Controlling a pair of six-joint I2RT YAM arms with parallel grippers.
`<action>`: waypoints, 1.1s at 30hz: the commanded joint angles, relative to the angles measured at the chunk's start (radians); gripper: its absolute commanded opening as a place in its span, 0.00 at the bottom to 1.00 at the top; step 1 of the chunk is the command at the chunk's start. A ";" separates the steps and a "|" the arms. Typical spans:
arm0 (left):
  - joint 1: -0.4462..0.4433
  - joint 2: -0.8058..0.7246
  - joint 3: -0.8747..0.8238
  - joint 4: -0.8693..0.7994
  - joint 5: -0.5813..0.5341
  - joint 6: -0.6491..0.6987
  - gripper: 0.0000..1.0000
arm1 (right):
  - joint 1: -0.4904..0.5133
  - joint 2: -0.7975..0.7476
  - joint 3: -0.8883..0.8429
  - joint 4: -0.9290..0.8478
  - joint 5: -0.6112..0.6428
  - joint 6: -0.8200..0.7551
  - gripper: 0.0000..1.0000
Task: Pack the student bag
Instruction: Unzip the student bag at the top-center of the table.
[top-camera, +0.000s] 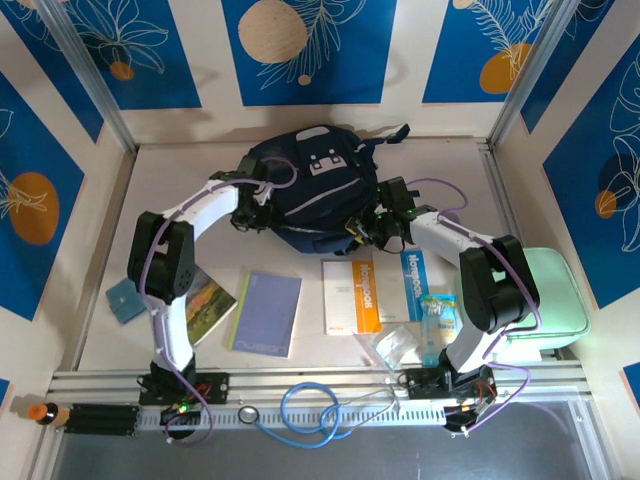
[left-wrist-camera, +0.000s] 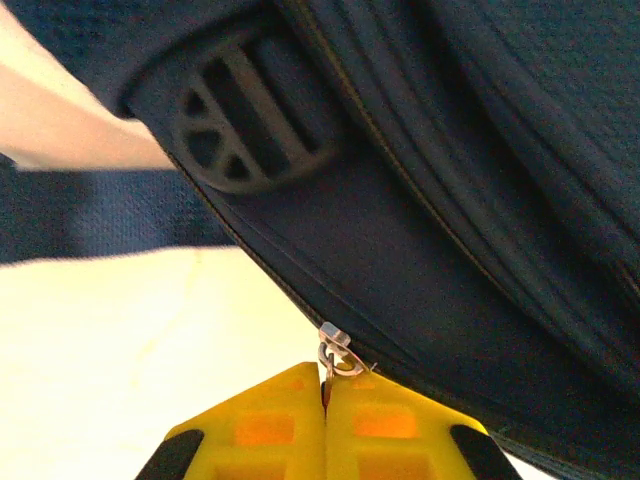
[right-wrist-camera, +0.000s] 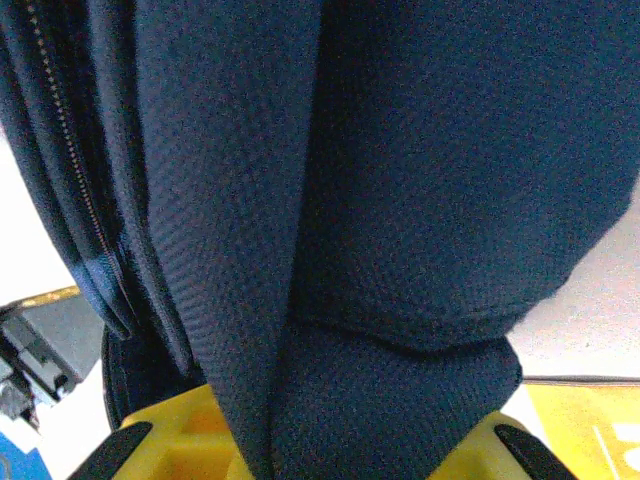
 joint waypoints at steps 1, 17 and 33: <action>0.057 0.026 0.066 0.006 -0.066 -0.032 0.00 | -0.007 -0.036 0.034 0.033 -0.025 -0.045 0.21; 0.070 -0.108 0.035 -0.010 -0.316 -0.199 0.52 | 0.119 0.152 0.161 0.120 -0.123 0.015 0.20; 0.106 -0.553 -0.408 0.193 -0.137 -0.299 0.75 | 0.262 0.088 0.278 -0.188 0.119 -0.296 0.72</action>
